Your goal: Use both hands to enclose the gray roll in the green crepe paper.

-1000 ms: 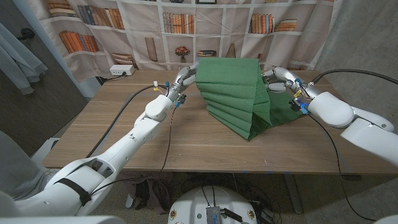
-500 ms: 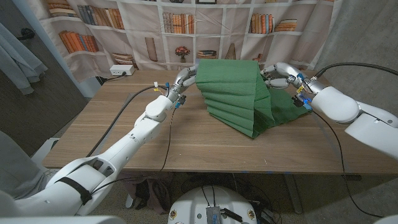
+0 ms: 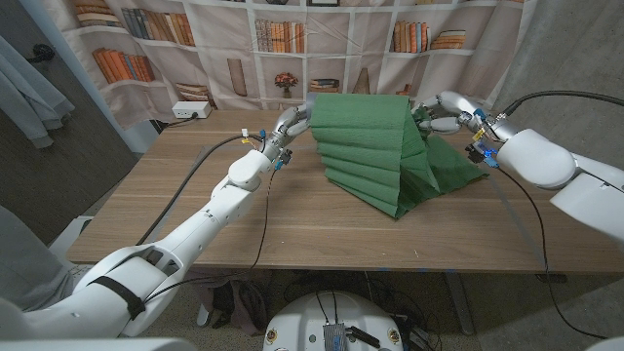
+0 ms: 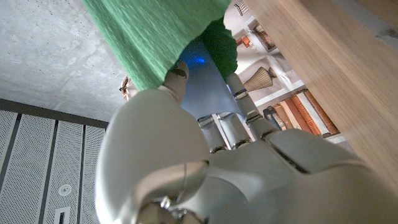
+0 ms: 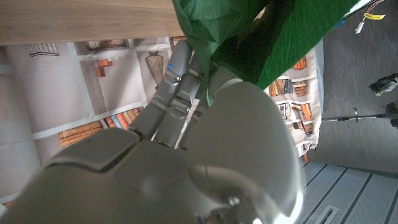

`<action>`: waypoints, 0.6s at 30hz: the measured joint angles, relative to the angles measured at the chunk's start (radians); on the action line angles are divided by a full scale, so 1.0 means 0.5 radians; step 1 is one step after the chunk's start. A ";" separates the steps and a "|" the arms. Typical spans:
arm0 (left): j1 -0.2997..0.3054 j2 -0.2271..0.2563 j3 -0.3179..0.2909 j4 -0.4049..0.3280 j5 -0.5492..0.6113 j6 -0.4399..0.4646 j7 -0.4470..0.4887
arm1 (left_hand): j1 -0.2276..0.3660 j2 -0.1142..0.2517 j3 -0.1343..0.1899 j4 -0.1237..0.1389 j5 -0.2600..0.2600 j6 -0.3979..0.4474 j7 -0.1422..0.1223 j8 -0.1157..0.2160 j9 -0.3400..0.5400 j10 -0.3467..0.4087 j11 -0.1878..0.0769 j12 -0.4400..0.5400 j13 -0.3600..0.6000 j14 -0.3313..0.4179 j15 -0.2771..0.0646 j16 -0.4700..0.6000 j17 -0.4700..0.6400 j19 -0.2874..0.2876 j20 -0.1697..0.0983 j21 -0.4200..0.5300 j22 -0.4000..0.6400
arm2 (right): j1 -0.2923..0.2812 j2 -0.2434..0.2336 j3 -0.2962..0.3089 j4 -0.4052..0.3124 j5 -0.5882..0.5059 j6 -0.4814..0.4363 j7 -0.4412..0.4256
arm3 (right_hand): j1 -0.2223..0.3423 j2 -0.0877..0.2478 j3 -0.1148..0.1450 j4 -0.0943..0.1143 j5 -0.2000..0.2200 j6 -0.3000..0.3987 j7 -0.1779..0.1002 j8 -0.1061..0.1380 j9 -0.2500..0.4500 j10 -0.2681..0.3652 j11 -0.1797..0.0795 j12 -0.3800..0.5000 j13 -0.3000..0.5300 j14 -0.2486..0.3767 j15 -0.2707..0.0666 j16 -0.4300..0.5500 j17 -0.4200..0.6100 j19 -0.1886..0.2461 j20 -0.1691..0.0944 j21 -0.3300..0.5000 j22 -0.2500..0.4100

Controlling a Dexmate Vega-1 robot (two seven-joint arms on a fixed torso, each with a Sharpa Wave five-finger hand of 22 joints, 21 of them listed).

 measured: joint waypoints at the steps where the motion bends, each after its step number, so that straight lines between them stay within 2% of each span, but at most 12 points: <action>1: 0.002 0.000 0.000 0.004 -0.002 0.000 -0.001 | 0.000 0.000 0.000 0.000 0.000 0.000 0.000 0.000 0.001 0.000 0.000 0.000 0.000 0.000 0.000 0.000 0.000 0.000 0.000 0.000 0.000 | -0.006 0.006 0.013 -0.005 -0.003 -0.005 0.009 | 0.000 0.000 0.000 0.000 0.000 0.000 0.000 0.000 0.000 0.000 0.000 0.000 0.000 0.000 0.000 0.000 0.000 0.000 0.000 0.000 0.000; 18: -0.008 -0.017 0.007 0.068 -0.022 -0.022 -0.047 | 0.005 0.005 0.000 0.000 -0.002 0.000 0.000 0.000 0.002 -0.001 0.001 0.000 -0.001 0.000 0.000 0.000 0.000 0.000 0.000 0.000 0.000 | -0.005 0.029 0.088 -0.042 -0.046 -0.046 0.078 | -0.002 -0.002 0.000 0.000 -0.001 0.007 -0.007 0.000 0.000 0.003 0.004 -0.001 -0.001 0.000 0.001 0.000 0.000 0.000 0.000 0.016 -0.019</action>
